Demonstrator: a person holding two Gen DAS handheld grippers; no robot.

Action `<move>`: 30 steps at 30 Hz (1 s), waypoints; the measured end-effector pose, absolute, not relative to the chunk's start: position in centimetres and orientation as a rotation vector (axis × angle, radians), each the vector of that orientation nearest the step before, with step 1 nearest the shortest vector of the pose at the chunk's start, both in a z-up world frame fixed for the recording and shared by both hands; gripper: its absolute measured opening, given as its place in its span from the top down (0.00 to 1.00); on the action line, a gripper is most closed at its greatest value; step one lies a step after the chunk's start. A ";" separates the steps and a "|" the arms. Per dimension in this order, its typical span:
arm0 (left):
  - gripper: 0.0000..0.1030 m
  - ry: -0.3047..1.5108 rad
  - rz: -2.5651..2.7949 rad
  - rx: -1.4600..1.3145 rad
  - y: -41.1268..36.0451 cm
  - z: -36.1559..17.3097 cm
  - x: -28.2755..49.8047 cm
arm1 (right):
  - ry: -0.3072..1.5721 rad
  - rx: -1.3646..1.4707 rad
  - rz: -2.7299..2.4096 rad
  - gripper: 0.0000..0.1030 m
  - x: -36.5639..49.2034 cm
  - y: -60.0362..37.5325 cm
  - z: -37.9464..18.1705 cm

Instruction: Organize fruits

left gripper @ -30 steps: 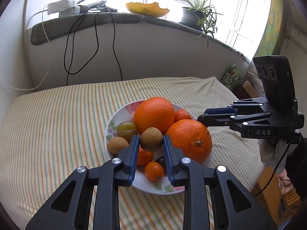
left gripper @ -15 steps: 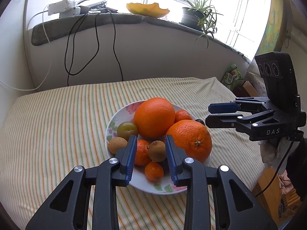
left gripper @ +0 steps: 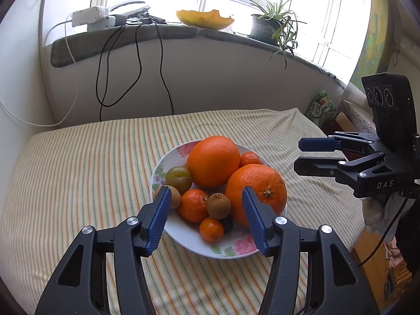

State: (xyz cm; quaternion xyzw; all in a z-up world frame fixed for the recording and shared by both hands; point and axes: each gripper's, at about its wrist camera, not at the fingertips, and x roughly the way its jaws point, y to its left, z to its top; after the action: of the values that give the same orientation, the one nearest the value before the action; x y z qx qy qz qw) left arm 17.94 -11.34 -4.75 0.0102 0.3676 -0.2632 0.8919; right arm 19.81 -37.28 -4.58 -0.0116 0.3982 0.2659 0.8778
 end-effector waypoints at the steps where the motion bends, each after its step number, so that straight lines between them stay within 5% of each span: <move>1: 0.39 0.758 -0.540 0.023 -11.4 -4.6 17.8 | 0.824 -0.022 0.553 0.33 19.6 -37.3 -4.4; 24: 0.20 0.625 -0.384 0.043 -10.3 -1.2 11.2 | 0.597 -0.062 0.236 0.01 11.2 -38.4 -1.6; 30: 0.20 0.625 -0.341 0.051 -10.2 -1.6 9.4 | 0.576 -0.042 0.187 0.00 9.3 -38.5 -1.7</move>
State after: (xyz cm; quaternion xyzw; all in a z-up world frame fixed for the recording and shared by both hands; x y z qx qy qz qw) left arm 9.37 -10.22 -1.59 0.0250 0.3060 -0.1668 0.9370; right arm 9.28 -38.46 -1.69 -0.0209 0.2838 0.0919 0.9542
